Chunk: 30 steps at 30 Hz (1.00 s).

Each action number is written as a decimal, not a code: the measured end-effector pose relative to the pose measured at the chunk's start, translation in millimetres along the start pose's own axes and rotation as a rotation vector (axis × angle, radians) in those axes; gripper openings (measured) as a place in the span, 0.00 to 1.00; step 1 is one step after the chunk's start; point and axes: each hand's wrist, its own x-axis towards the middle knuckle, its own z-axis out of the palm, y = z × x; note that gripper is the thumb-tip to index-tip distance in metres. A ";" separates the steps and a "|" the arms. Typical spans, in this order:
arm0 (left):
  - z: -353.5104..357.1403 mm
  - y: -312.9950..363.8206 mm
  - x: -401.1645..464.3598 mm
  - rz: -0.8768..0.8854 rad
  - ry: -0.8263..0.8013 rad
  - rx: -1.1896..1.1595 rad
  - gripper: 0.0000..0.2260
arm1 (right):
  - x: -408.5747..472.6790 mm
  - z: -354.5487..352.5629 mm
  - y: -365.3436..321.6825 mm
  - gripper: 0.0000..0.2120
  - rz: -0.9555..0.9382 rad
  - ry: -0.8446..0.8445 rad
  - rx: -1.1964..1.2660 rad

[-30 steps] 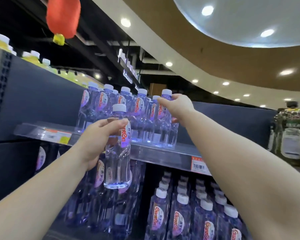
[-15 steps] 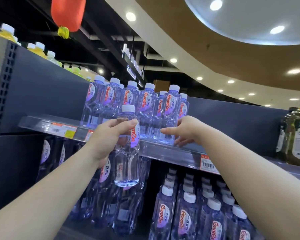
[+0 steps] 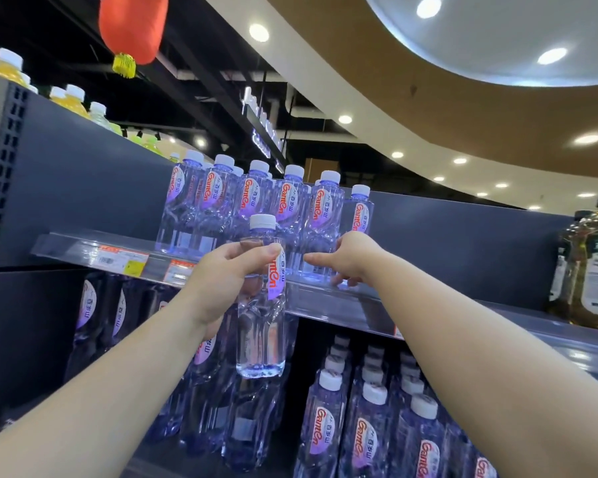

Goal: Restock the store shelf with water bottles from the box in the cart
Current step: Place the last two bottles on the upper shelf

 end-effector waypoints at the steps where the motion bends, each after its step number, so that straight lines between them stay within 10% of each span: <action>1: 3.1 0.1 -0.9 -0.007 -0.004 0.003 0.28 | -0.3 -0.1 -0.3 0.27 -0.006 0.007 -0.011; 6: 14.8 1.5 -5.8 -0.033 -0.011 0.001 0.18 | -2.9 -1.7 -1.5 0.28 0.016 0.017 -0.054; 10: 16.3 4.9 -6.6 -0.026 -0.010 0.015 0.18 | -25.6 -11.2 -7.4 0.24 -0.151 0.429 0.086; 15: 27.2 21.4 -0.6 0.027 -0.029 -0.001 0.15 | -89.7 -14.2 -19.3 0.29 -0.242 -0.187 0.281; 23: 57.5 52.8 8.6 0.084 -0.092 0.035 0.23 | -87.4 -49.0 -11.8 0.16 -0.307 -0.013 0.385; 30: 36.5 19.5 12.4 0.157 0.144 0.185 0.06 | -49.2 -76.9 23.1 0.13 -0.174 0.180 0.438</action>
